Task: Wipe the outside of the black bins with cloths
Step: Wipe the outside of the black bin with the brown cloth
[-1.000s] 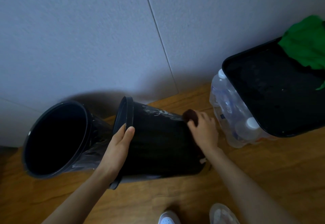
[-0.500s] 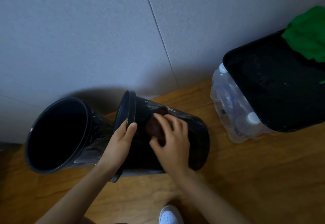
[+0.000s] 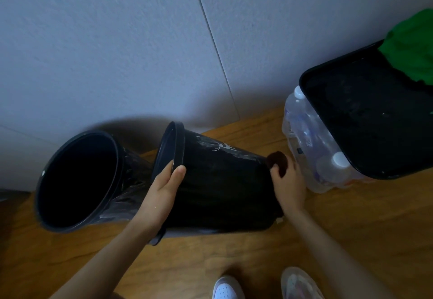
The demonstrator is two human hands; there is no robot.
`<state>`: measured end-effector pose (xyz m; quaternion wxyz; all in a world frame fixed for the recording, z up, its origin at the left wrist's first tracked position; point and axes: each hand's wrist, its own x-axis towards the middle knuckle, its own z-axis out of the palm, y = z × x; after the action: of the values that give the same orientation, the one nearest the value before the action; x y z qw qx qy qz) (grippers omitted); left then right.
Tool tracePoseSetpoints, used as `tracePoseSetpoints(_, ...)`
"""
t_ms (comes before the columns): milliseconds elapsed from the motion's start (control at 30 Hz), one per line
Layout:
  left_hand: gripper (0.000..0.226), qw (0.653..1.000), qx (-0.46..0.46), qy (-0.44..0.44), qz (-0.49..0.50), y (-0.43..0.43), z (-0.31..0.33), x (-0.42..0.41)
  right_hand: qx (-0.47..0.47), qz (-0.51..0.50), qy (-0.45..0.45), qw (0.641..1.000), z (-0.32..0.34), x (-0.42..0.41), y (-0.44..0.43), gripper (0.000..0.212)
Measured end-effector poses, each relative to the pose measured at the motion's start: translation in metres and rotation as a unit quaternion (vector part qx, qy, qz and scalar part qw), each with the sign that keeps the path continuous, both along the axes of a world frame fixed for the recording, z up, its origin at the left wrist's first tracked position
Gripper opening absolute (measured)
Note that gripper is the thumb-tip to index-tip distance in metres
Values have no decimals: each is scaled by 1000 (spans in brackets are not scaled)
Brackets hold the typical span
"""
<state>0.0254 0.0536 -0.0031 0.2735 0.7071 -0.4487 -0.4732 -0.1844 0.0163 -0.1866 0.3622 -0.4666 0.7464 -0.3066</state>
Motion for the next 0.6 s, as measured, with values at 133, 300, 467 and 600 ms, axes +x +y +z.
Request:
tracePoseSetpoints(133,25,997,33,62,15,2,4,-1,9,-12,-52,999,-6,-4,-1,44)
tracePoseSetpoints(300,110,993,99,48,-31,-20,14,3,-11,-11,-66,998,-4,-6,0,37)
tracePoseSetpoints(467,25,997,62,11,34,-21,5,-6,-78,34,-15,996,16,0,25,47)
tracePoseSetpoints(600,28,1000,7,-25,3,-20,8,-14,-126,69,-38,989,40,24,57,61)
